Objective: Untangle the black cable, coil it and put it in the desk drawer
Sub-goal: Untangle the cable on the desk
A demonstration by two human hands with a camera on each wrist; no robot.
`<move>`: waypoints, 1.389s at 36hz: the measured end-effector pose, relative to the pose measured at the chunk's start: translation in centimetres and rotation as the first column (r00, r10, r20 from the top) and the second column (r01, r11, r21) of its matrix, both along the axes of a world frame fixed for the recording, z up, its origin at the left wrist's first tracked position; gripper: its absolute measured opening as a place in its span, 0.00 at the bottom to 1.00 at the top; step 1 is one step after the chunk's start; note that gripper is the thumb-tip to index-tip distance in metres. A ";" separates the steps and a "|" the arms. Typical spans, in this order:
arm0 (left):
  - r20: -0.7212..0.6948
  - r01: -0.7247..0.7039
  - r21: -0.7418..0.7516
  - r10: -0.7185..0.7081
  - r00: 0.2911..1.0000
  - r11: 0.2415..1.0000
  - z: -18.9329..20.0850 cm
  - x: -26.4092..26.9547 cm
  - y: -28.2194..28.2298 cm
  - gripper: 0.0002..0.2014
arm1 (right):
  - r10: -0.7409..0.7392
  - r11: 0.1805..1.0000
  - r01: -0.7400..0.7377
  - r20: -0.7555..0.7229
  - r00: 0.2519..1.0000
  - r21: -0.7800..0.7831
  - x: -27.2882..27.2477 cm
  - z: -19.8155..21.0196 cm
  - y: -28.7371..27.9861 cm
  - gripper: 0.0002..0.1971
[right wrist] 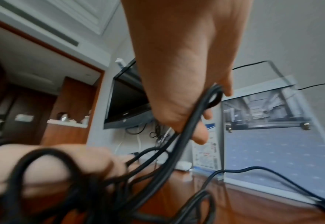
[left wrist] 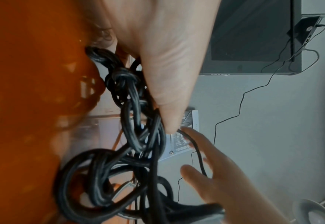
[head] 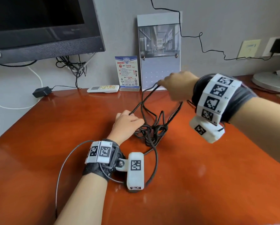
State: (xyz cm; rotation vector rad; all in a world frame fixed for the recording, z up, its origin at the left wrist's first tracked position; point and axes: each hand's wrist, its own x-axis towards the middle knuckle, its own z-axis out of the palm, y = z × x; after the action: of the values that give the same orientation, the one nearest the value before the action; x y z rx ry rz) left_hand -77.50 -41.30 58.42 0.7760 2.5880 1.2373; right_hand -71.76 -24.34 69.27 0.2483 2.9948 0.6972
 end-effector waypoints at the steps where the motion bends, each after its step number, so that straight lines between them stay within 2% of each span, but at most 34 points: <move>1: -0.001 0.000 -0.001 0.000 1.000 1.000 0.0 0.0 0.0 0.16 | 0.071 0.997 -0.071 0.041 0.997 0.013 -0.1 -0.6 -0.4 0.30; 3: -0.009 0.002 -0.011 -0.002 1.000 1.000 -0.1 -0.1 0.0 0.18 | 0.194 0.966 -0.213 0.134 0.972 0.146 -0.2 -1.7 -1.6 0.35; 5: -0.008 0.000 -0.003 0.000 1.000 1.000 -0.2 -0.1 0.0 0.20 | 0.319 0.869 -0.372 0.206 0.925 0.325 -0.2 -2.9 -2.5 0.31; 7: -0.011 -0.006 0.007 0.006 1.000 1.000 -0.3 -0.1 0.0 0.21 | 0.400 0.794 -0.458 0.224 0.889 0.399 -0.3 -3.8 -3.1 0.27; 10: -0.030 0.003 -0.009 -0.004 1.000 1.000 -0.5 -0.4 0.1 0.19 | 0.464 0.817 -0.494 0.169 0.869 0.296 -0.3 -4.2 -3.4 0.22; 14: -0.033 0.041 -0.055 -0.043 0.999 0.998 -0.7 -0.6 0.1 0.17 | 0.460 0.878 -0.472 0.129 0.878 0.083 0.0 -4.6 -3.5 0.28; 18: -0.033 0.033 -0.025 -0.034 0.999 0.999 -0.8 -0.8 0.1 0.15 | 0.482 0.870 -0.487 0.079 0.873 0.075 0.1 -5.4 -3.0 0.34; 20: -0.031 0.030 -0.032 -0.031 0.999 0.999 -0.8 -0.9 0.1 0.16 | 0.484 0.868 -0.488 0.061 0.873 0.092 0.1 -5.7 -2.9 0.29; 23: -0.034 0.042 -0.034 -0.044 0.998 0.999 -0.8 -0.8 0.1 0.16 | 0.495 0.858 -0.494 0.035 0.868 0.138 0.0 -5.7 -3.2 0.15; 25: -0.035 0.054 -0.043 -0.056 0.998 0.998 -0.8 -0.8 0.1 0.17 | 0.506 0.848 -0.501 0.019 0.863 0.175 -0.4 -5.4 -3.3 0.12; 28: -0.009 0.068 -0.045 -0.069 0.998 0.997 -0.7 -0.8 -0.1 0.18 | 0.447 0.878 -0.437 -0.004 0.895 0.196 -0.9 -4.3 -3.0 0.14; 30: 0.018 0.083 -0.042 -0.082 0.996 0.996 -0.6 -0.7 -0.2 0.20 | 0.353 0.915 -0.338 -0.032 0.935 0.221 -1.0 -3.1 -2.3 0.13; 33: 0.050 0.097 -0.048 -0.094 0.994 0.994 -0.4 -0.5 -0.3 0.23 | 0.223 0.943 -0.174 -0.151 0.963 0.283 -1.2 -1.5 -0.2 0.14; 36: 0.054 0.103 -0.050 -0.100 0.994 0.993 -0.3 -0.5 -0.3 0.19 | 0.039 0.968 0.029 -0.260 0.965 0.249 -1.3 -0.5 2.4 0.11; 39: 0.059 0.091 -0.044 -0.088 0.994 0.995 -0.3 -0.5 -0.3 0.21 | -0.159 0.960 0.216 -0.285 0.945 0.180 -1.1 -0.5 4.8 0.08; 41: 0.047 0.085 -0.049 -0.083 0.995 0.995 -0.2 -0.4 -0.4 0.22 | -0.256 0.938 0.308 -0.279 0.925 0.161 -0.8 -0.8 6.0 0.10; 44: 0.036 0.084 -0.058 -0.082 0.996 0.995 -0.2 -0.3 -0.3 0.16 | -0.369 0.909 0.398 -0.203 0.907 0.127 -0.5 -1.1 6.4 0.16; 47: 0.019 0.093 -0.059 -0.092 0.996 0.994 -0.4 -0.4 -0.3 0.21 | -0.331 0.927 0.348 -0.131 0.935 0.141 -0.6 -1.7 6.0 0.17; 48: 0.011 0.096 -0.061 -0.095 0.995 0.994 -0.4 -0.4 -0.3 0.22 | -0.262 0.952 0.278 -0.130 0.956 0.130 -0.7 -1.9 5.8 0.18; 50: 0.001 0.095 -0.063 -0.095 0.995 0.994 -0.4 -0.4 -0.3 0.20 | -0.019 0.994 0.036 -0.163 0.986 0.103 -0.7 -2.3 5.1 0.21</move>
State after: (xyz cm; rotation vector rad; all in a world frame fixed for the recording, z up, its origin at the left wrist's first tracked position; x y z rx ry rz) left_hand -77.88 -41.56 58.04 0.8769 2.5454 1.1236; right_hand -72.45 -19.25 66.96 0.3687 3.1028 0.8753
